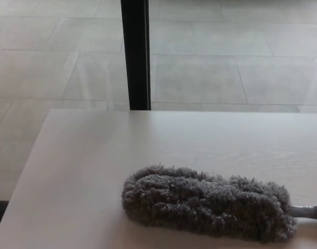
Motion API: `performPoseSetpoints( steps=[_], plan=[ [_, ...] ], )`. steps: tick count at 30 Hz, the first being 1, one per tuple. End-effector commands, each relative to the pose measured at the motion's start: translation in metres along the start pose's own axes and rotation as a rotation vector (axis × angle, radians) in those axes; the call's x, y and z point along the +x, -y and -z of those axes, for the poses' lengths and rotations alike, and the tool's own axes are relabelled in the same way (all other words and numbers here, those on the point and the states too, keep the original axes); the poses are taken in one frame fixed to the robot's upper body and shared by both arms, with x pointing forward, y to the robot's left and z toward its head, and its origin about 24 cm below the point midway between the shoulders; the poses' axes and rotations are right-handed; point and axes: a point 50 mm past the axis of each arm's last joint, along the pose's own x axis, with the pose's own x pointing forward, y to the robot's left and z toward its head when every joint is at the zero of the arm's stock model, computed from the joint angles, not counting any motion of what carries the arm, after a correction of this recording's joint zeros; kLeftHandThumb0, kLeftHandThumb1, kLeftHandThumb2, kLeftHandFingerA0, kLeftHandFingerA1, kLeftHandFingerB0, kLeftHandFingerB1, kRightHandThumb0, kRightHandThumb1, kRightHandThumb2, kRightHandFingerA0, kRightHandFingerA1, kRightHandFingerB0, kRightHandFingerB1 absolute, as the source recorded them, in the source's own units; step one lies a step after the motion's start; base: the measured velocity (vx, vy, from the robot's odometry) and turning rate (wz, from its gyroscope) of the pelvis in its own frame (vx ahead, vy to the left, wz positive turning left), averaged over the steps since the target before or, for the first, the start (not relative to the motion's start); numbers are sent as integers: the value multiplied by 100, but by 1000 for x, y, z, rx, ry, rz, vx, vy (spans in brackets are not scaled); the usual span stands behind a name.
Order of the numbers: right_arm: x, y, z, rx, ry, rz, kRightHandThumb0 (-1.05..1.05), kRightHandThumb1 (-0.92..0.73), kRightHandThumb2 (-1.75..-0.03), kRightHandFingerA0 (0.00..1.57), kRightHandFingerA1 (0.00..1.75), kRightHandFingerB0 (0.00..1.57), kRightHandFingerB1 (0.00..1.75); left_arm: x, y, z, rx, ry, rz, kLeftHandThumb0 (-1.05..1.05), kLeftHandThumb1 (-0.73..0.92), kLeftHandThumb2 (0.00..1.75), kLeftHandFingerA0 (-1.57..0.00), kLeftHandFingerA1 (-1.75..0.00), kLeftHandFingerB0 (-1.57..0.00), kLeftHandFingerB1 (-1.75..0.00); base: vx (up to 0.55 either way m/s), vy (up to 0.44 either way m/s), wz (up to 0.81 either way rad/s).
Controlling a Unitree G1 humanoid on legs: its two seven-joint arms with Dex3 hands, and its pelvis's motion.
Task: The robot uses its right hand to pick up the duster kept in the middle of the desk and use it to wipe the desk by swiping its surface twice
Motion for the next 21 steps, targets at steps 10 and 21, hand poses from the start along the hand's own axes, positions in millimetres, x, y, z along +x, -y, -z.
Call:
performPoseSetpoints(
  steps=[10, 21],
  plan=[
    [-25, 64, -161, 384, 711, 215, -105, -71, -110, 0, 32, 0, 31, -1, -4, -10, -117, 34, 79, -81, 58, 96, -25, -60, -12, -47, 0, 0, 0],
    [-103, -50, -312, -225, 1278, -66, -100, -65, -105, 0, 16, 0, 1, -1, -3, -15, -124, 50, 103, -80, 72, 62, -22, -57, -15, -38, 0, 0, 0]
  ],
)
